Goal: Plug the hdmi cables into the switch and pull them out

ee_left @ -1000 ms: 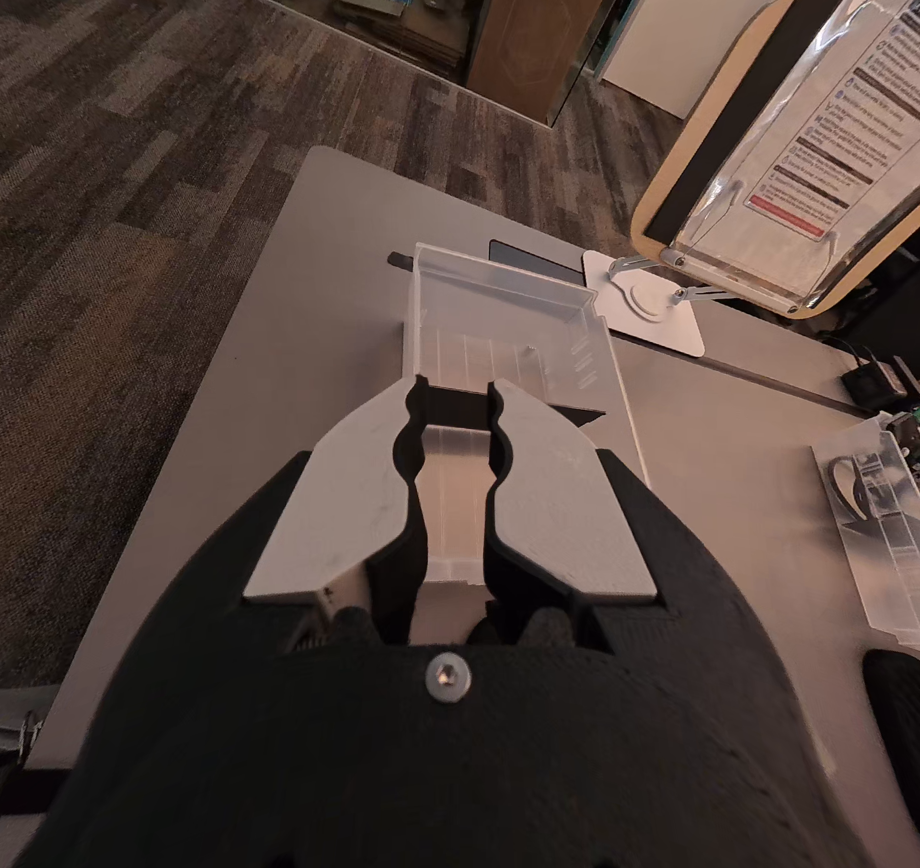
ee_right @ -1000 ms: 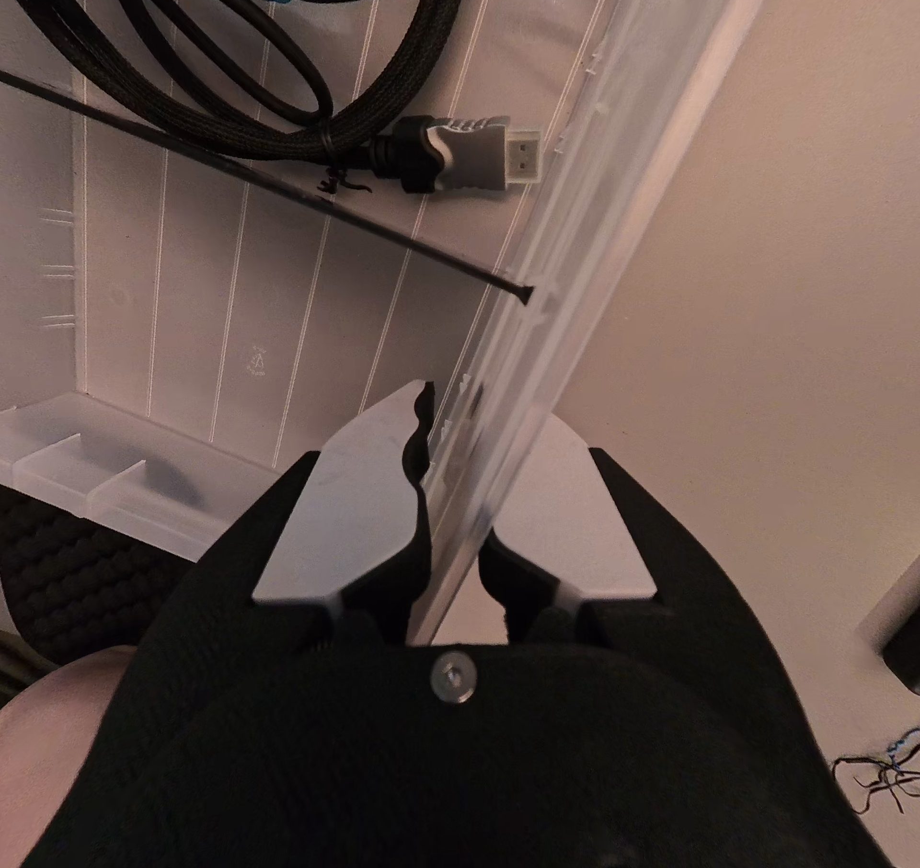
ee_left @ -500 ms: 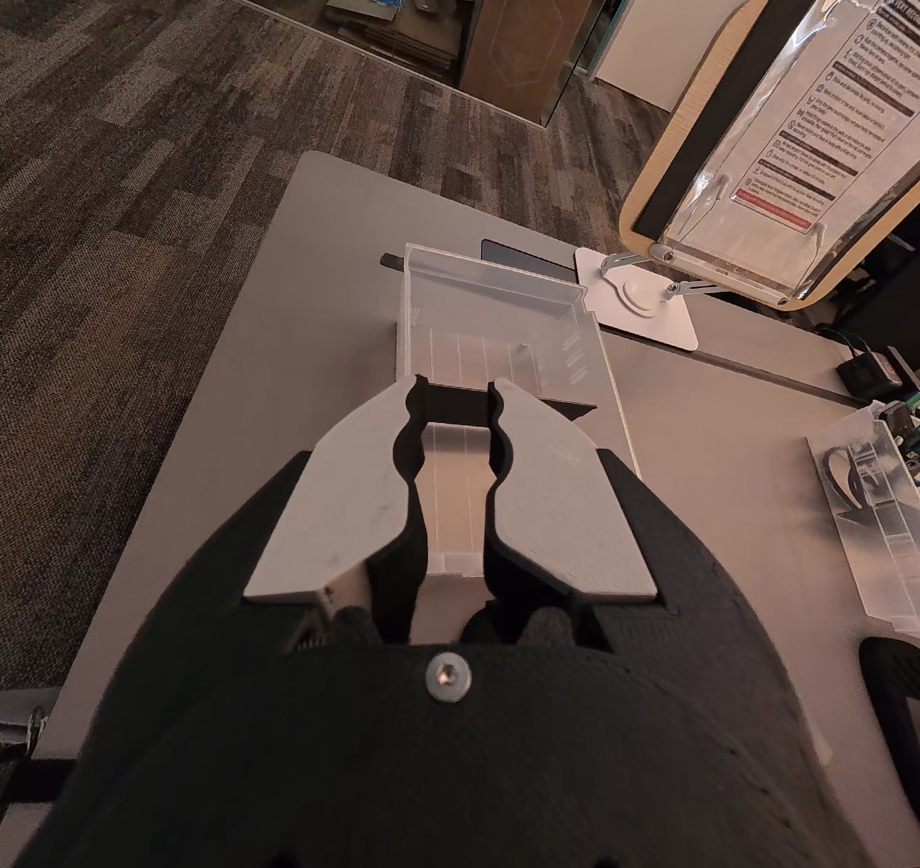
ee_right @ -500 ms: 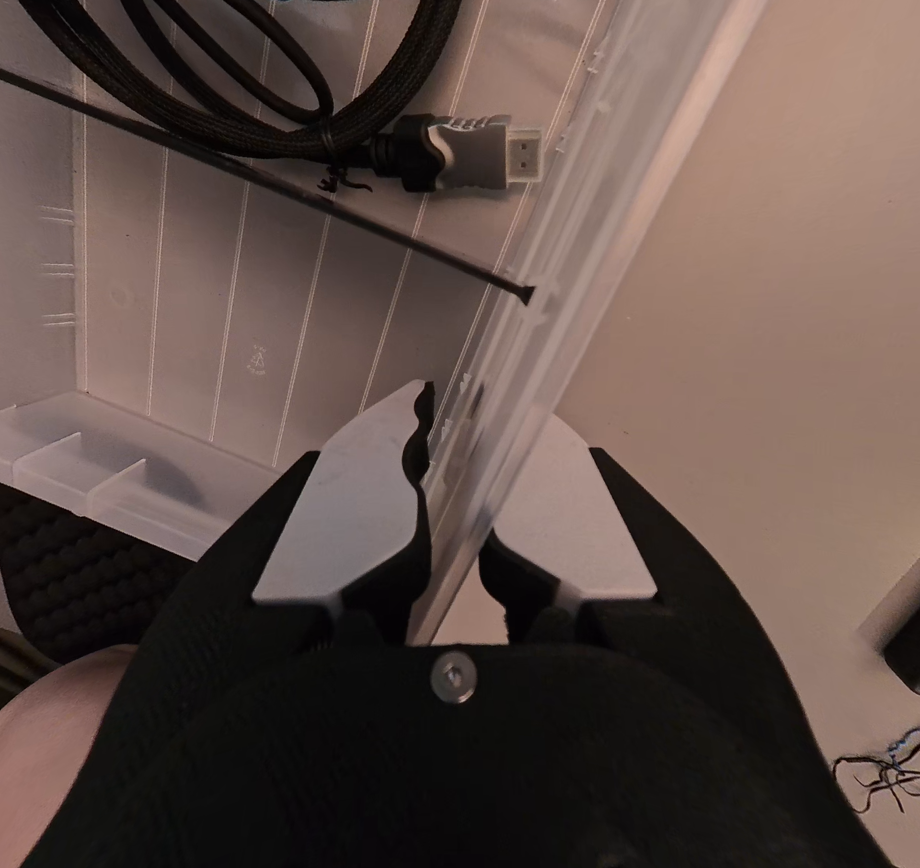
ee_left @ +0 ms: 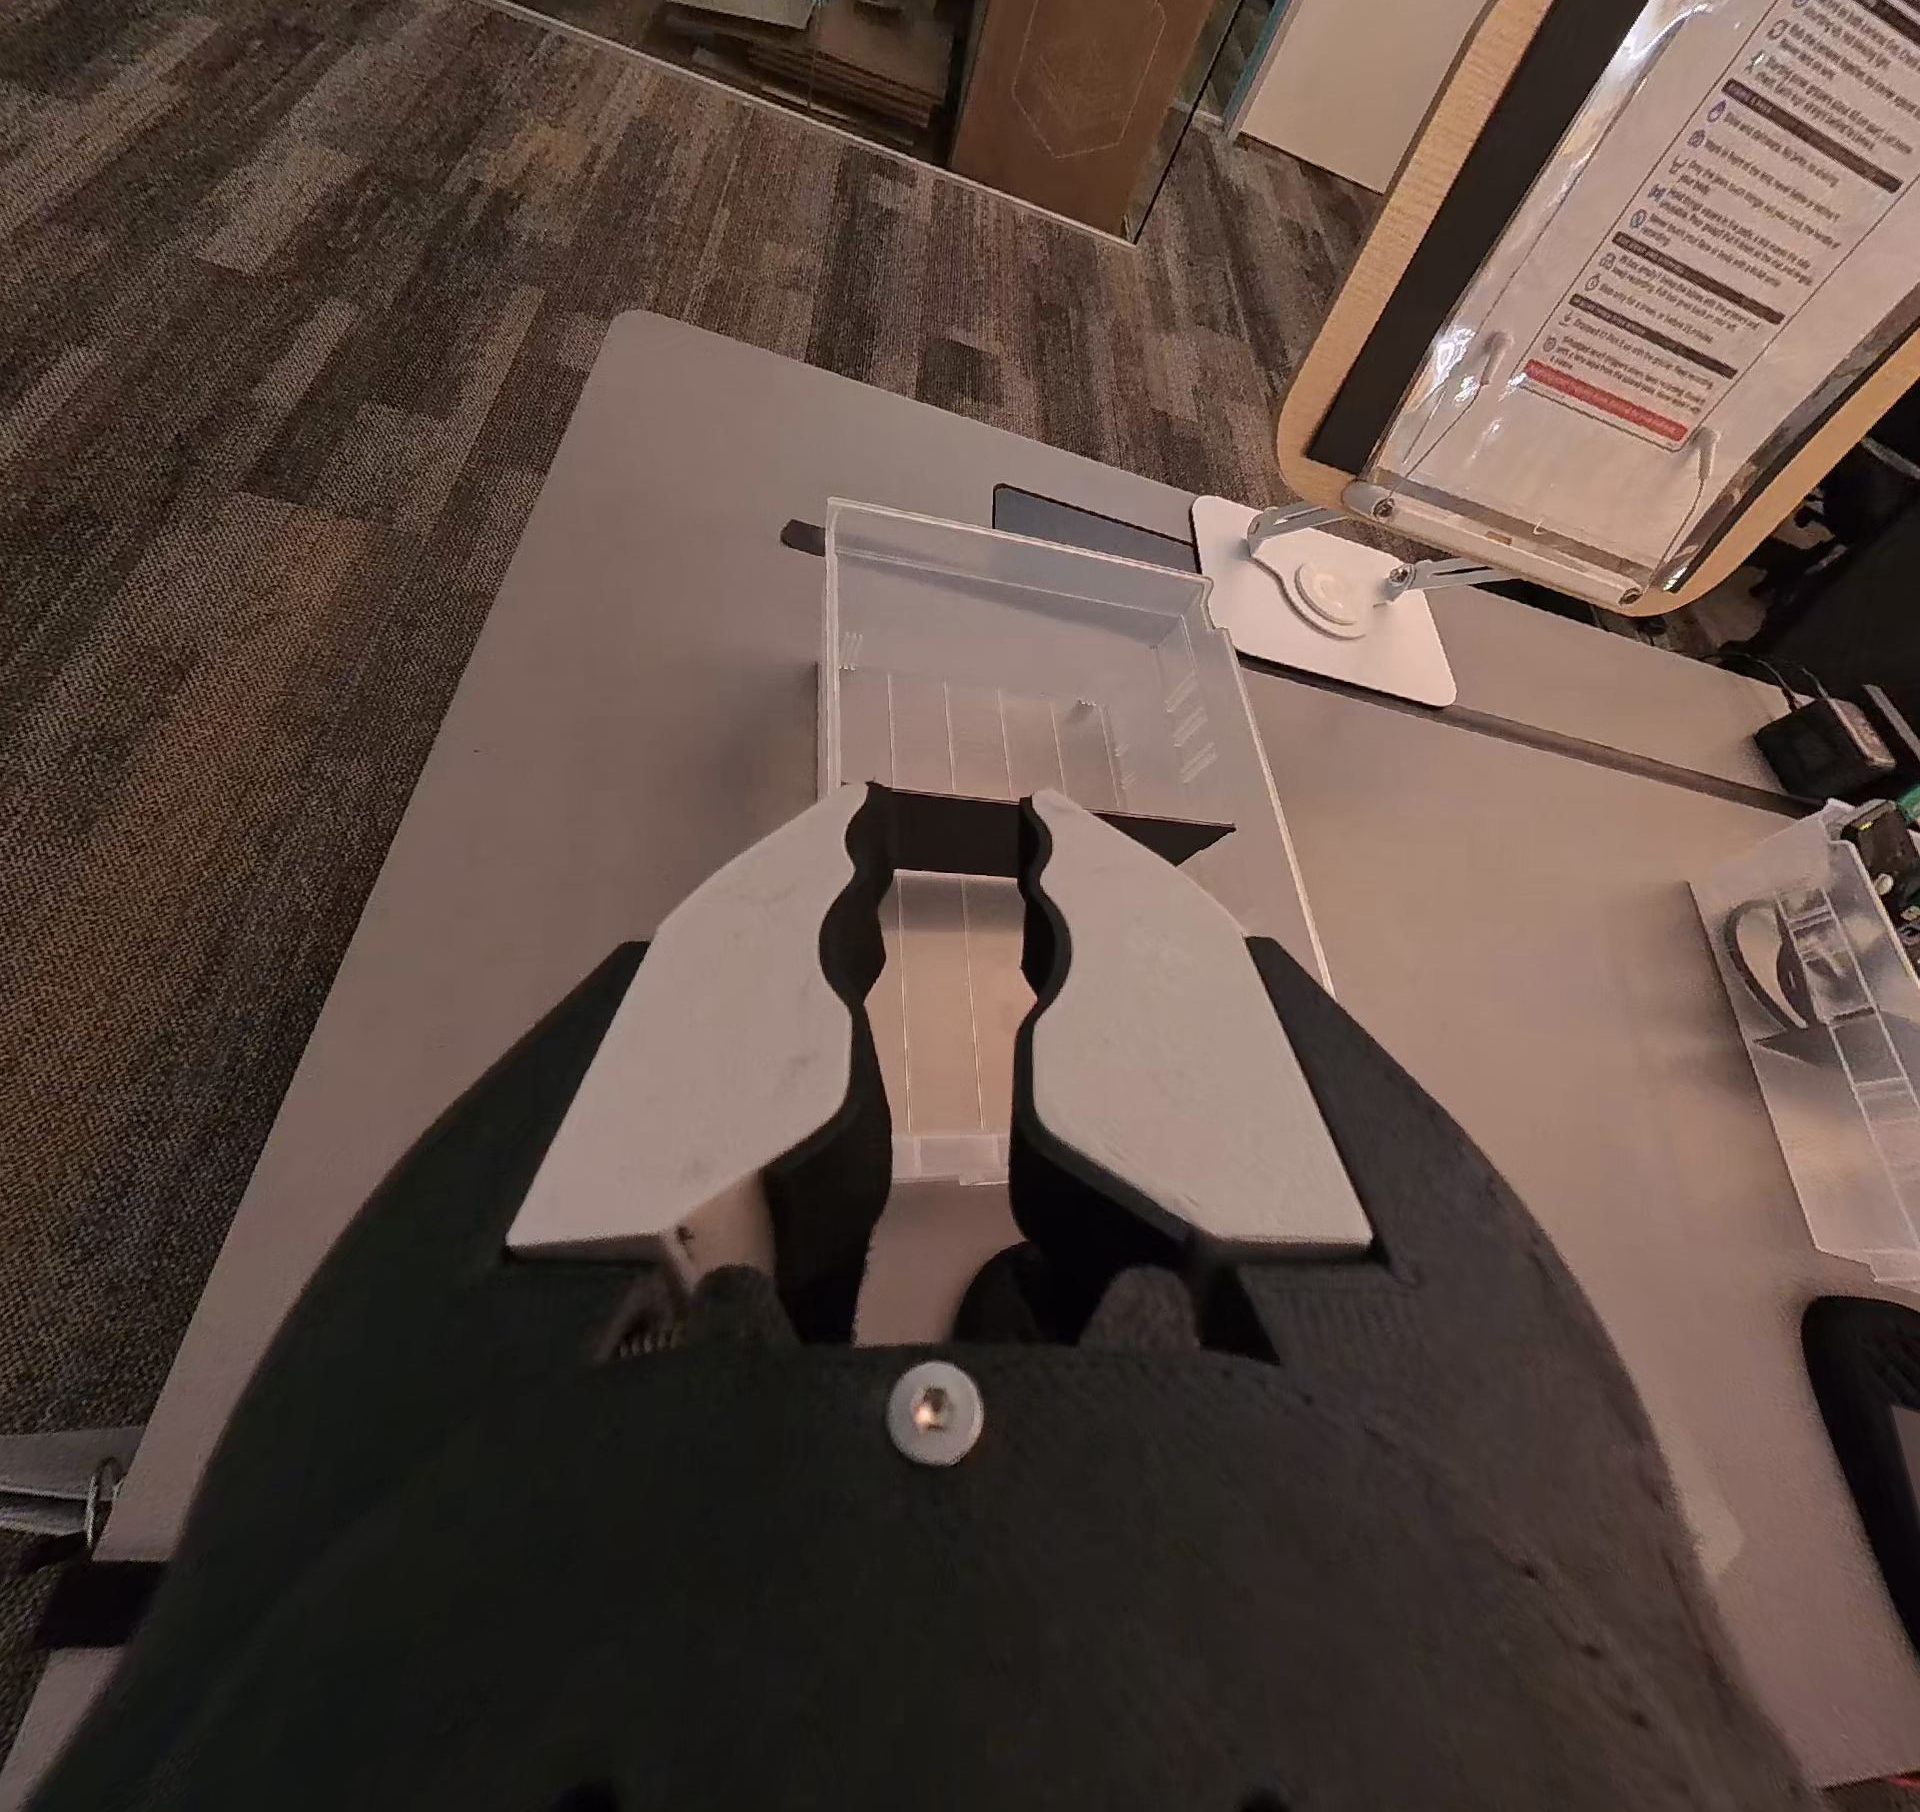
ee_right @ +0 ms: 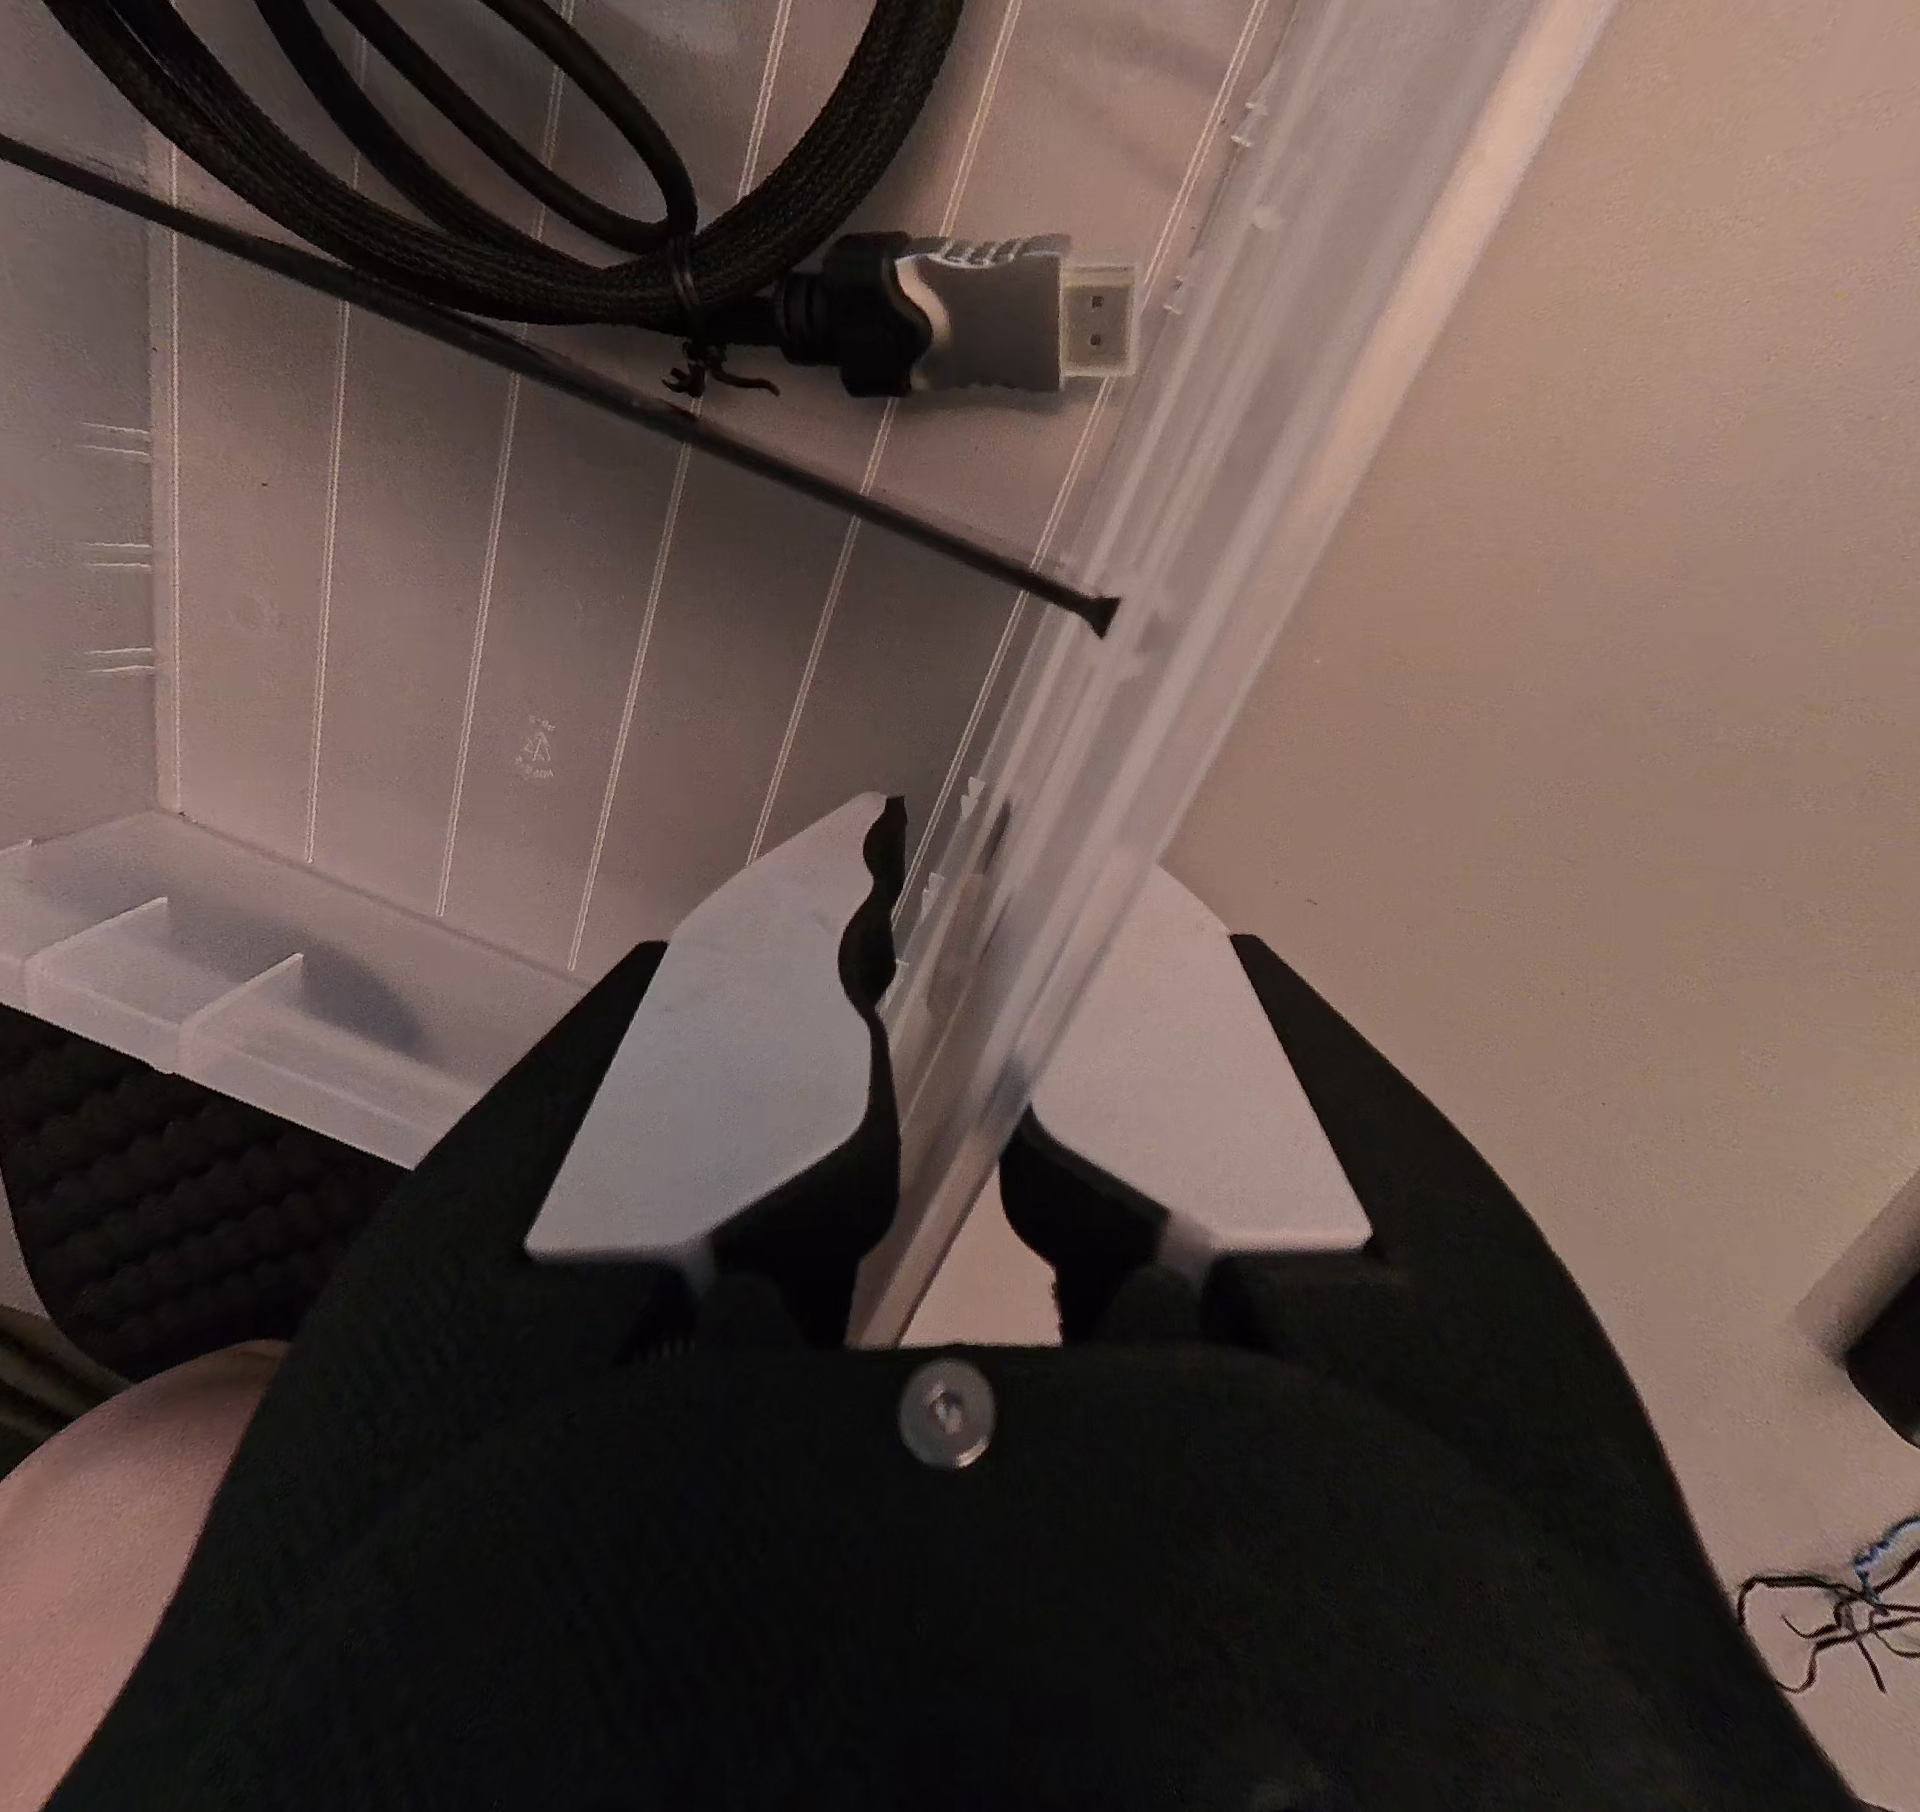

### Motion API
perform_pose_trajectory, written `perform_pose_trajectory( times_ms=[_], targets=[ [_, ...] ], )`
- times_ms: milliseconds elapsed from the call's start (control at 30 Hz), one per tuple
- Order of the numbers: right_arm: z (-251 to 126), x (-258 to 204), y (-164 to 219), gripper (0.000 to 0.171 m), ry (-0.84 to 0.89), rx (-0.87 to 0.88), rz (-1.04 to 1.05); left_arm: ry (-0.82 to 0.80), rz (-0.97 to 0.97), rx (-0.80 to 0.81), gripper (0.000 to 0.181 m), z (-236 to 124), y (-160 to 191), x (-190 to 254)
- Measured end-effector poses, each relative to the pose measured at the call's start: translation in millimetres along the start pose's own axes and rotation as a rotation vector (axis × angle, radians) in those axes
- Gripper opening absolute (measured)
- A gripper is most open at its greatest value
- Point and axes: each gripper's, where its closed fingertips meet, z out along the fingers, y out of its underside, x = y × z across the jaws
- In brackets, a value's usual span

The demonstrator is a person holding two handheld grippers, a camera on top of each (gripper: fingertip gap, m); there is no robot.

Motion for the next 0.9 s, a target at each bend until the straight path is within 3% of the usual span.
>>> perform_pose_trajectory(
  times_ms=[900],
  targets=[
    [0.8, -1.3, 0.5, 0.018, -0.002, -0.005, -0.002, 0.001, 0.032, -0.009, 0.023, -1.4, 0.9, 8.5]
  ],
)
